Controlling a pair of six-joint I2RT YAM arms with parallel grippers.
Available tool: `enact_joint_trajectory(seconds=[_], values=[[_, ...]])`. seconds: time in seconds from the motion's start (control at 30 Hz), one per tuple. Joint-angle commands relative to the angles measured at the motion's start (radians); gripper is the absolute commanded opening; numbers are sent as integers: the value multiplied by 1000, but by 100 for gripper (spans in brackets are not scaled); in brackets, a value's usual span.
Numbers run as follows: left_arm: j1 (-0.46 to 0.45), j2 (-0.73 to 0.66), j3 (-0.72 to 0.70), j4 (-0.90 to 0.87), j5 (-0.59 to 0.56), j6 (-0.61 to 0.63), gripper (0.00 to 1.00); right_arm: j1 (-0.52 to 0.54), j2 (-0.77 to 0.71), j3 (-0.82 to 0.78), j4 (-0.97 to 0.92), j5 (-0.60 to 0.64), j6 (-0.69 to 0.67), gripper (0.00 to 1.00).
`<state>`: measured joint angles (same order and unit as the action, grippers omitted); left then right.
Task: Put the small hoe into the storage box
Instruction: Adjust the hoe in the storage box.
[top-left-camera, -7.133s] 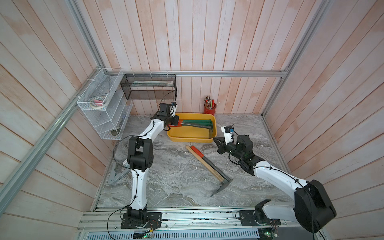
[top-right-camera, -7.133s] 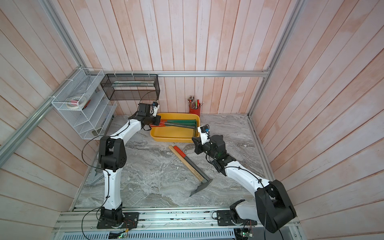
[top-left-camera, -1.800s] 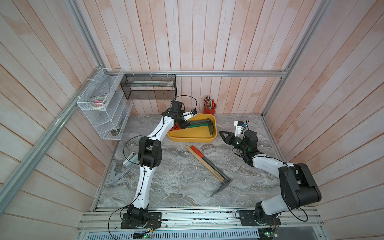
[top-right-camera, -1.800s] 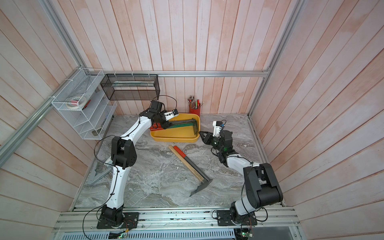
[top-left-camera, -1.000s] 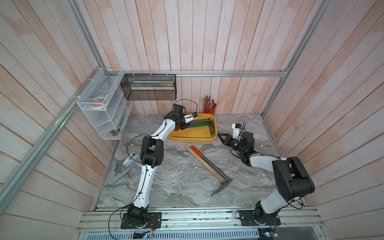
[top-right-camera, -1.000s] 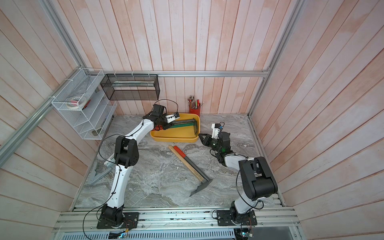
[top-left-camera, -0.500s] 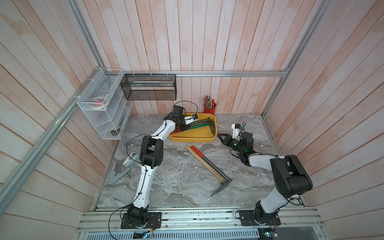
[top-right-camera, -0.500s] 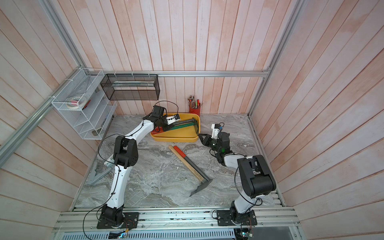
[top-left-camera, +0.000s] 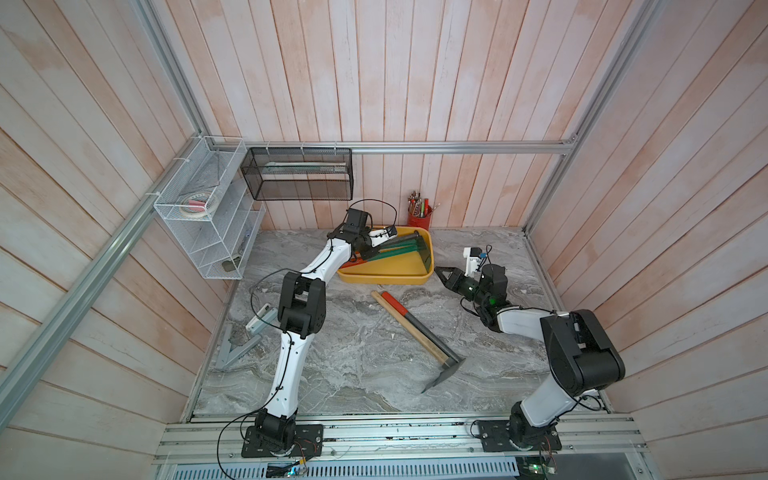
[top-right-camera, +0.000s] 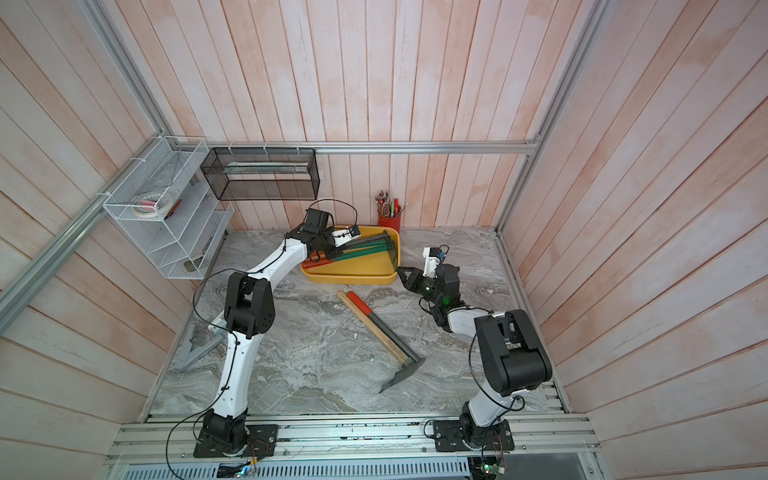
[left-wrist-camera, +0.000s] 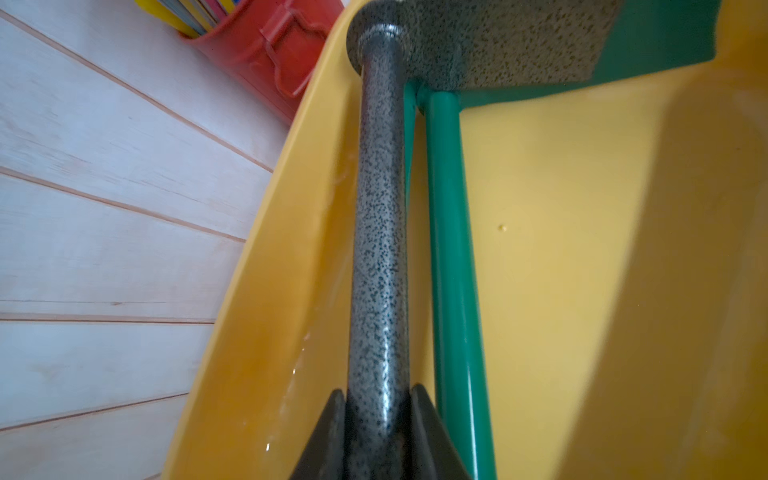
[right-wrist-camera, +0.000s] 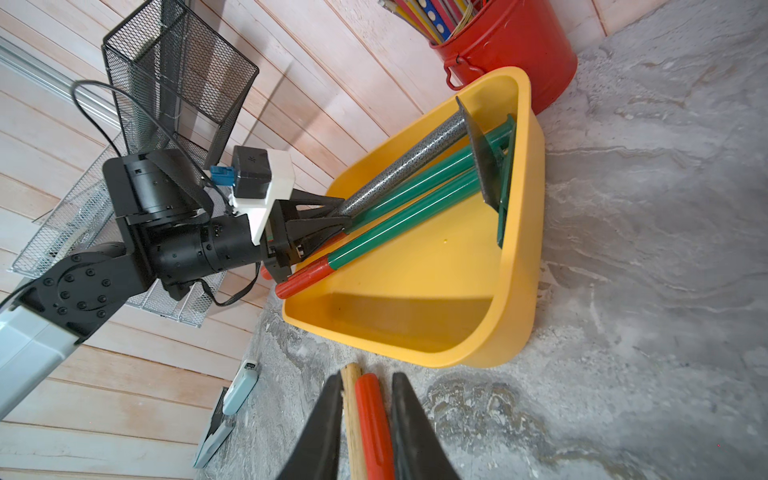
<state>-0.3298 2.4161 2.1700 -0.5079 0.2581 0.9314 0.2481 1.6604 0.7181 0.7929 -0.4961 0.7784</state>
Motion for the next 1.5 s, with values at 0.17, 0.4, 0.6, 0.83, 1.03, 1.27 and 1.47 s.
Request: enact_joint_trajectory(seconds=[0.17,0.4,0.6,0.83,1.03,1.27,1.47], values=[[-16,-134,-9,3,-27,-9,0,11,4,-24,45,-8,12,23],[-41,-168,-75,-51,21,-78,0,12,-5,-43,56,-7,18,23],[-65,-188,-160,-32,72,-149,0,13,-15,-60,60,-5,18,23],[-70,-204,-231,-8,88,-213,0,13,-17,-69,66,-4,18,23],[-71,-219,-294,49,70,-248,0,13,-2,-72,90,-12,31,23],[-71,-218,-316,104,9,-291,42,19,0,-67,86,-20,18,24],[-60,-245,-344,207,-79,-353,60,29,-8,-62,74,-20,5,24]])
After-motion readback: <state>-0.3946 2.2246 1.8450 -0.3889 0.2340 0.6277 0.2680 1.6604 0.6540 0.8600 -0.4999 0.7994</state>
